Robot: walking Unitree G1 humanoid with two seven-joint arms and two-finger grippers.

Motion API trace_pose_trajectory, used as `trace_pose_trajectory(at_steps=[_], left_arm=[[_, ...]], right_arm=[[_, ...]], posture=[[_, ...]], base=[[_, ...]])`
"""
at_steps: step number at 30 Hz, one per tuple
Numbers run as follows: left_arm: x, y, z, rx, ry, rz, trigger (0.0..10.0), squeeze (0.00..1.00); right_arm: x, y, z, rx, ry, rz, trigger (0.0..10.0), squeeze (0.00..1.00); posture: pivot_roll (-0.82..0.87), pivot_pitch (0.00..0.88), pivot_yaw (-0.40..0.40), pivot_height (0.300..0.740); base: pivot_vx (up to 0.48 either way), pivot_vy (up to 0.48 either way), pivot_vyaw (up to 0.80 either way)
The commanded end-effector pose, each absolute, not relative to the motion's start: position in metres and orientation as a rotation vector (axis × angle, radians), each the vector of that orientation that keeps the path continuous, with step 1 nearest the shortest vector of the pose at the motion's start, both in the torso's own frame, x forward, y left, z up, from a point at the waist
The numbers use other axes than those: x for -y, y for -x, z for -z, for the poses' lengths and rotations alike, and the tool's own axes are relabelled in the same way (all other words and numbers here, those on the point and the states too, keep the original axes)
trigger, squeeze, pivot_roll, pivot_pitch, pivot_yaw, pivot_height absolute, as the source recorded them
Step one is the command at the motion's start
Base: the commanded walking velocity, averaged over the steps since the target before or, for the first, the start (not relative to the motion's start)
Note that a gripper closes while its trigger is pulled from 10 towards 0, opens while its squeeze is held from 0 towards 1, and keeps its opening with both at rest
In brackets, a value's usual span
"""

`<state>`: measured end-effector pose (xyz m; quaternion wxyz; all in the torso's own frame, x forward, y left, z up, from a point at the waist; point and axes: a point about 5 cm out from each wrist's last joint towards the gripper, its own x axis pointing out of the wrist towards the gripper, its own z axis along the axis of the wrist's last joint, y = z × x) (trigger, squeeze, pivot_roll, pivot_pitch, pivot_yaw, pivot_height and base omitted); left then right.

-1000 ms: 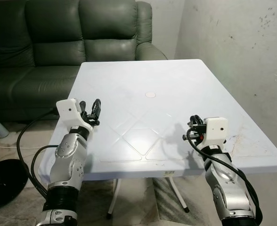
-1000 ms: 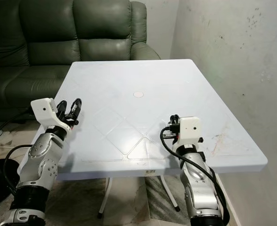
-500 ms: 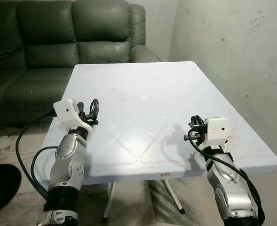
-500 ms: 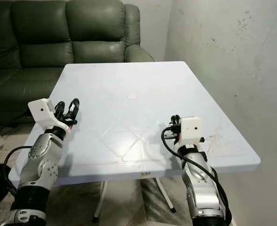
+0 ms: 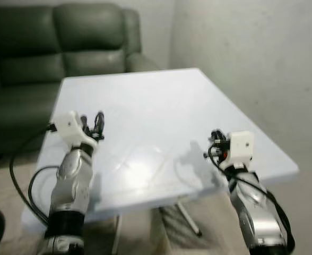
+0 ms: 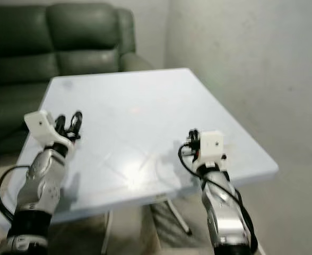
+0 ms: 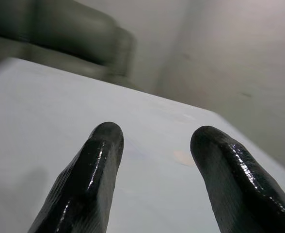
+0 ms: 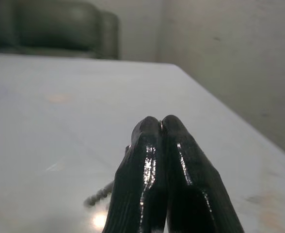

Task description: Hang keys on a hook

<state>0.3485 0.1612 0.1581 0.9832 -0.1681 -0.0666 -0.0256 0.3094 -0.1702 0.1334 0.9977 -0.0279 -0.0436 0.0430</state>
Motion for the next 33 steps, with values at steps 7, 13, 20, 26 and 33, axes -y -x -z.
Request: trace_pose_trajectory(at_steps=[7, 13, 20, 26, 33], left_arm=[[-0.1715, -0.3482, -0.1583, 0.123, 0.319, 0.018, 10.0, 0.00], [-0.1714, -0.3489, -0.1567, 0.101, 0.318, 0.007, 10.0, 0.00], [-0.1694, -0.3487, -0.1559, 0.091, 0.305, 0.018, 10.0, 0.00], [-0.1670, -0.3477, -0.1533, 0.069, 0.279, 0.031, 10.0, 0.00], [-0.1667, -0.3480, -0.1530, 0.063, 0.280, 0.032, 10.0, 0.00]], right_arm=[[0.1640, -0.3122, -0.1427, 0.119, 0.042, -0.098, 10.0, 0.00], [0.1656, -0.3128, -0.1435, 0.119, 0.042, -0.089, 10.0, 0.00], [0.1661, -0.3125, -0.1437, 0.118, 0.043, -0.082, 10.0, 0.00], [0.1678, -0.3115, -0.1431, 0.116, 0.044, -0.074, 10.0, 0.00], [0.1678, -0.3105, -0.1427, 0.116, 0.043, -0.067, 10.0, 0.00]], posture=[[0.14, 0.000, 0.010, 0.740], [0.14, 0.000, 0.011, 0.740], [0.14, 0.000, 0.012, 0.740], [0.14, 0.000, 0.013, 0.740], [0.13, 0.000, 0.017, 0.740]], base=[[0.000, 0.000, -0.78], [0.000, 0.000, -0.78], [0.000, 0.000, -0.77], [0.000, 0.000, -0.77], [0.000, 0.000, -0.77]])
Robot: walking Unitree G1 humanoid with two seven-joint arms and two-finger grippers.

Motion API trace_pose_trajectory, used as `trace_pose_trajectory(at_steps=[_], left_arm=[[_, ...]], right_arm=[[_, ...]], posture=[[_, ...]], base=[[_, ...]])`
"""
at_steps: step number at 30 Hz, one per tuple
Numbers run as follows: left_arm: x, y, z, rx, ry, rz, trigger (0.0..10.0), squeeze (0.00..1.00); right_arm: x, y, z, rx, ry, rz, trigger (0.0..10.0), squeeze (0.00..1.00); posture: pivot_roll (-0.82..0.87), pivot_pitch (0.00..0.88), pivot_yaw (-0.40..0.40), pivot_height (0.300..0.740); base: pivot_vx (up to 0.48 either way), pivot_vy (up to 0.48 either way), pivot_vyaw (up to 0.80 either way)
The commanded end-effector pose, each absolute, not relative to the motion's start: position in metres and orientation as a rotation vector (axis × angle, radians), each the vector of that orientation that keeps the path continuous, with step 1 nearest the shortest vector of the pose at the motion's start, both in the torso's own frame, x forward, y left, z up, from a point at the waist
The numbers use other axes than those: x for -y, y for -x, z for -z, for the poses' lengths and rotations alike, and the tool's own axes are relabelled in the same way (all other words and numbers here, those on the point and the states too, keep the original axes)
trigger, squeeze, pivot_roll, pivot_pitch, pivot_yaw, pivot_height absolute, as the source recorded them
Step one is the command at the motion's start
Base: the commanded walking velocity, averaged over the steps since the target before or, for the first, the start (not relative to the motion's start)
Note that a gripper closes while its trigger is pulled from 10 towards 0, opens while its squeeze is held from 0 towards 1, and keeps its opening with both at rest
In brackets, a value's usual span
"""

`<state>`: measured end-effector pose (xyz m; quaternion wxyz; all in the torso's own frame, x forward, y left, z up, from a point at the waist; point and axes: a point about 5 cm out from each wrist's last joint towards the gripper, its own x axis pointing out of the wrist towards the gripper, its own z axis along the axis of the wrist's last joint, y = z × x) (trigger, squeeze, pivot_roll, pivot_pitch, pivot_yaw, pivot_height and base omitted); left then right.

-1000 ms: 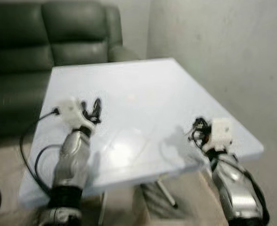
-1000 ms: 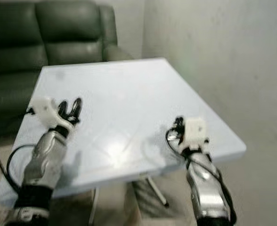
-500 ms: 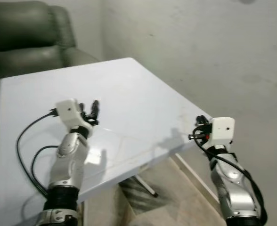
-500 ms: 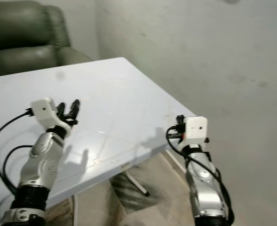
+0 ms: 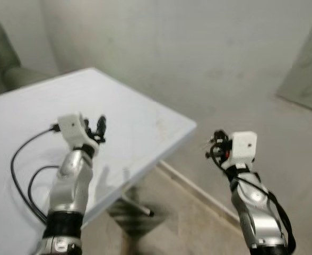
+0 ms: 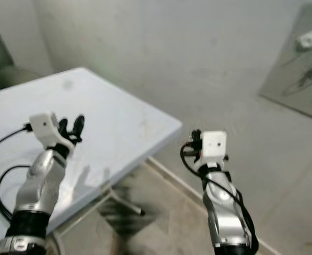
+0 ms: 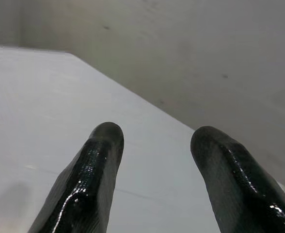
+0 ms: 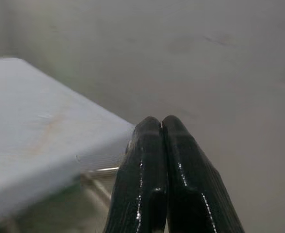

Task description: Hang keys on a hook

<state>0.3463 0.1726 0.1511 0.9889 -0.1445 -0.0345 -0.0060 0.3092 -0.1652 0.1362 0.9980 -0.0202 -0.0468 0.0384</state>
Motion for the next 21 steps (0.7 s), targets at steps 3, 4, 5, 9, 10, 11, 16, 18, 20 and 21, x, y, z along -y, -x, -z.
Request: trace_pose_trajectory(at_steps=[3, 4, 5, 9, 10, 11, 16, 18, 20, 21], left_arm=[[-0.1668, -0.3483, -0.1529, 0.056, 0.280, 0.031, 10.0, 0.00], [-0.1670, -0.3484, -0.1528, 0.054, 0.280, 0.031, 10.0, 0.00], [-0.1670, -0.3484, -0.1528, 0.054, 0.280, 0.030, 10.0, 0.00], [-0.1664, -0.3487, -0.1524, 0.043, 0.289, 0.031, 10.0, 0.00], [-0.1664, -0.3487, -0.1524, 0.043, 0.289, 0.031, 10.0, 0.00], [-0.1660, -0.3486, -0.1523, 0.041, 0.291, 0.031, 10.0, 0.00], [-0.1630, -0.3484, -0.1519, 0.033, 0.296, 0.038, 10.0, 0.00], [-0.1621, -0.3482, -0.1516, 0.031, 0.302, 0.041, 10.0, 0.00], [-0.1617, -0.3480, -0.1514, 0.030, 0.303, 0.041, 10.0, 0.00], [-0.1610, -0.3476, -0.1510, 0.029, 0.303, 0.040, 10.0, 0.00]], right_arm=[[0.1681, -0.3101, -0.1427, 0.116, 0.042, -0.061, 10.0, 0.00], [0.1680, -0.3100, -0.1427, 0.117, 0.042, -0.060, 10.0, 0.00], [0.1680, -0.3099, -0.1427, 0.117, 0.042, -0.060, 10.0, 0.00], [0.1680, -0.3101, -0.1431, 0.117, 0.042, -0.060, 10.0, 0.00], [0.1680, -0.3101, -0.1431, 0.117, 0.042, -0.060, 10.0, 0.00], [0.1680, -0.3101, -0.1432, 0.117, 0.042, -0.061, 10.0, 0.00], [0.1672, -0.3102, -0.1428, 0.115, 0.045, -0.067, 10.0, 0.00], [0.1669, -0.3102, -0.1426, 0.114, 0.046, -0.068, 10.0, 0.00], [0.1667, -0.3102, -0.1427, 0.113, 0.047, -0.070, 10.0, 0.00], [0.1664, -0.3103, -0.1426, 0.112, 0.051, -0.073, 10.0, 0.00]], posture=[[0.13, 0.000, 0.018, 0.740], [0.13, 0.000, 0.018, 0.740], [0.13, 0.000, 0.018, 0.740], [0.13, 0.000, 0.019, 0.740], [0.13, 0.000, 0.019, 0.740], [0.13, 0.000, 0.019, 0.740], [0.14, 0.000, 0.015, 0.740], [0.14, 0.000, 0.011, 0.740], [0.14, 0.000, 0.009, 0.740], [0.14, 0.000, 0.007, 0.740]], base=[[0.000, 0.000, -0.77], [0.000, 0.000, -0.77], [0.000, 0.000, -0.77], [0.000, 0.000, -0.77], [0.000, 0.000, -0.77], [0.000, 0.000, -0.77], [0.000, 0.000, -0.77], [0.000, 0.000, -0.77], [0.000, 0.000, -0.77], [0.000, 0.000, -0.76]])
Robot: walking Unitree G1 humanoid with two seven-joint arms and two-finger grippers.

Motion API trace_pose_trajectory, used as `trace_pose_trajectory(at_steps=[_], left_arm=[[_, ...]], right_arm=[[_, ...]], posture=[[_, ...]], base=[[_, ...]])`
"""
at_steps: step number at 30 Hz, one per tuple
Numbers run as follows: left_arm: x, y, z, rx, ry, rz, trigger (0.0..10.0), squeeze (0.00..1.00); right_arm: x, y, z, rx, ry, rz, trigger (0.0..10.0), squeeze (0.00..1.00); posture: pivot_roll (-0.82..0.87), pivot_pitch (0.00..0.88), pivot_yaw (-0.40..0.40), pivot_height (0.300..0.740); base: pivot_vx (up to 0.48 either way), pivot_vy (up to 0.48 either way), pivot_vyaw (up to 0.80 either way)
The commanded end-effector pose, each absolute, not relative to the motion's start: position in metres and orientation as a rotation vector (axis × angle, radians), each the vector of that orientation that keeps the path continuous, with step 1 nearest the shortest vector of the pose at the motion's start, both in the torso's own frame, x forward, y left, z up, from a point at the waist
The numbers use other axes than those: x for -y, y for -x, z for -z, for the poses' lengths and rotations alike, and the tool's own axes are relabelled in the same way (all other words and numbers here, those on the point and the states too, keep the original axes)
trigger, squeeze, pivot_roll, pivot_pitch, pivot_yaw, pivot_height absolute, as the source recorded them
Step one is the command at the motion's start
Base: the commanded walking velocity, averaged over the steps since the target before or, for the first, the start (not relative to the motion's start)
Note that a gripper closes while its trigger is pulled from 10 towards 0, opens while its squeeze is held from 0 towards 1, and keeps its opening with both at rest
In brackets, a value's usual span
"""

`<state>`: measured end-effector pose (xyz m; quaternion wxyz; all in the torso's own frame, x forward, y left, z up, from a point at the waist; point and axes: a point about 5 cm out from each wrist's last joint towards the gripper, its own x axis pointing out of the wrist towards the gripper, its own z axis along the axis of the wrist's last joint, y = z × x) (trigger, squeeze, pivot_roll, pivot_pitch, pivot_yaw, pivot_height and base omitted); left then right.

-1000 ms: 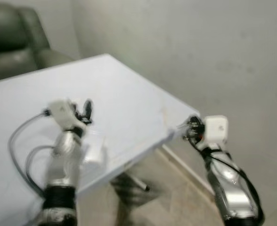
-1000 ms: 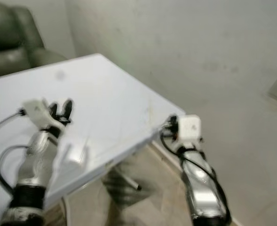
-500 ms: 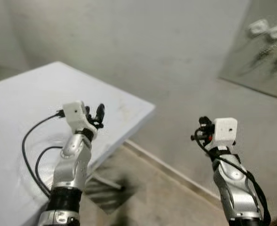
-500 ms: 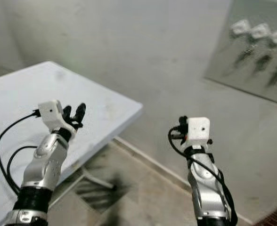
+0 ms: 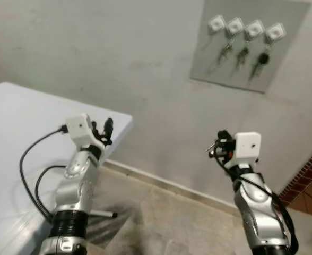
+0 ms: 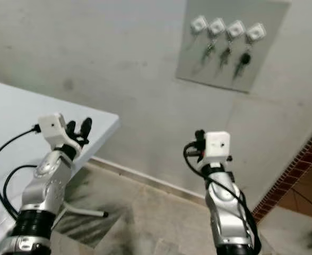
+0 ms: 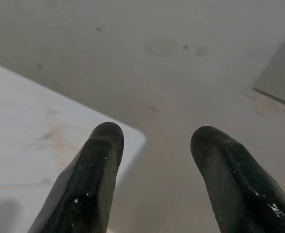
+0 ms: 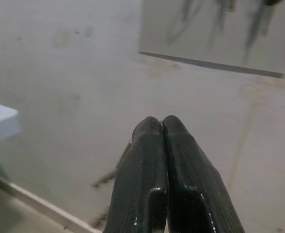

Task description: Hang keys on a hook

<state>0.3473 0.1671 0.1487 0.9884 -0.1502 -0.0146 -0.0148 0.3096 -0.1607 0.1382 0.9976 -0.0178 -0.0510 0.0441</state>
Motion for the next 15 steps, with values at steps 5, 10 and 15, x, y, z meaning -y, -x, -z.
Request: trace_pose_trajectory(at_steps=[5, 10, 15], left_arm=[[-0.1595, -0.3467, -0.1502, 0.027, 0.304, 0.040, 10.0, 0.00], [-0.1579, -0.3449, -0.1482, 0.020, 0.311, 0.044, 10.0, 0.00], [-0.1547, -0.3436, -0.1453, 0.004, 0.320, 0.058, 10.0, 0.00]], right_arm=[[0.1670, -0.3108, -0.1419, 0.107, 0.059, -0.060, 10.0, 0.00], [0.1685, -0.3101, -0.1407, 0.102, 0.073, -0.047, 10.0, 0.00], [0.1698, -0.3091, -0.1399, 0.096, 0.084, -0.039, 10.0, 0.00]], posture=[[0.14, 0.000, 0.006, 0.740], [0.14, 0.000, 0.001, 0.740], [0.14, 0.000, 0.002, 0.740]], base=[[0.000, 0.000, -0.57], [0.000, 0.000, 0.00], [0.000, 0.000, 0.00]])
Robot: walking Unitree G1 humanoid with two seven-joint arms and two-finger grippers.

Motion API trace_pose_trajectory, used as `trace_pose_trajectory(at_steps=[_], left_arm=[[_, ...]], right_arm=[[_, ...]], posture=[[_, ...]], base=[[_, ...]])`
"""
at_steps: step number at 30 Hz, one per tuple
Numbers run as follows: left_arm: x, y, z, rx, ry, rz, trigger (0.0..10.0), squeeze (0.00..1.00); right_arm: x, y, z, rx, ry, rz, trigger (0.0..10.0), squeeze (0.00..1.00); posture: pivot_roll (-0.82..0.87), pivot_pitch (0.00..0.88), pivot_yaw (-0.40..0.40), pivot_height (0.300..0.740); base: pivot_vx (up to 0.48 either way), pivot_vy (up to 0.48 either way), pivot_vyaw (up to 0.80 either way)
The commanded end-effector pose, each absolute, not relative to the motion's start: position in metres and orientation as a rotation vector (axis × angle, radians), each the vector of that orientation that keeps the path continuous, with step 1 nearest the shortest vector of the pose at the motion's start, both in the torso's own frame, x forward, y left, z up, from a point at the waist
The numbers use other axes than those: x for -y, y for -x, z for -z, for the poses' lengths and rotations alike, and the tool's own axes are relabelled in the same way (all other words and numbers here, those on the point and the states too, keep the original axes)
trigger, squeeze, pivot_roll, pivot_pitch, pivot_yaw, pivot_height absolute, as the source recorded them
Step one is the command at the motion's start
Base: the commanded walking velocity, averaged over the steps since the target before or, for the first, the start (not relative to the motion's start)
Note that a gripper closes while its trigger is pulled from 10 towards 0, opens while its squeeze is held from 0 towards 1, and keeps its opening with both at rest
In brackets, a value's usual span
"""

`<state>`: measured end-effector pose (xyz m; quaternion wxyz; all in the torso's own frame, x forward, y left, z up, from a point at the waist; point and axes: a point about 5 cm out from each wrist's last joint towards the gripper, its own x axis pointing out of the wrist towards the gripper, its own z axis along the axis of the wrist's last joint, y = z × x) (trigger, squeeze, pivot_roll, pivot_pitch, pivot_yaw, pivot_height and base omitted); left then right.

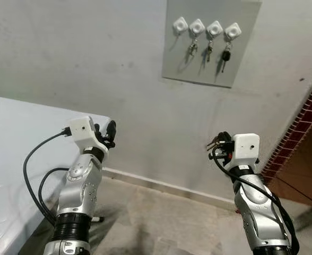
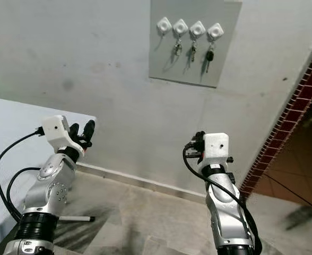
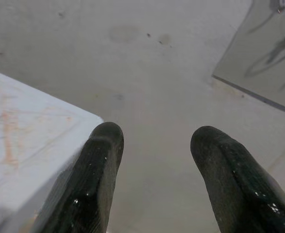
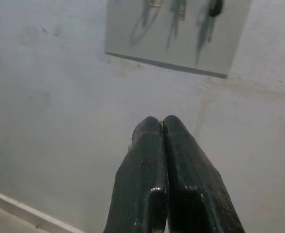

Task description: Hang keys on a hook

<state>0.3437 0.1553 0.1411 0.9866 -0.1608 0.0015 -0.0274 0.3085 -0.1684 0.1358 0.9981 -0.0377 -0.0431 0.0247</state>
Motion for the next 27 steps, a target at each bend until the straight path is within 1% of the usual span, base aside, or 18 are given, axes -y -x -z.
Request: trace_pose_trajectory(at_steps=[1, 11, 27], left_arm=[[-0.1533, -0.3435, -0.1452, 0.001, 0.331, 0.067, 10.0, 0.00], [-0.1524, -0.3438, -0.1483, 0.016, 0.357, 0.084, 10.0, 0.00], [-0.1519, -0.3433, -0.1493, 0.016, 0.361, 0.098, 10.0, 0.00]], right_arm=[[0.1703, -0.3088, -0.1400, 0.097, 0.083, -0.039, 10.0, 0.00], [0.1696, -0.3080, -0.1403, 0.099, 0.088, -0.042, 10.0, 0.00], [0.1685, -0.3079, -0.1399, 0.099, 0.093, -0.048, 10.0, 0.00]], posture=[[0.14, 0.000, 0.002, 0.740], [0.13, 0.000, 0.003, 0.740], [0.13, 0.000, 0.005, 0.740]], base=[[0.000, 0.000, 0.00], [0.000, 0.000, 0.00], [0.275, 0.000, 0.00]])
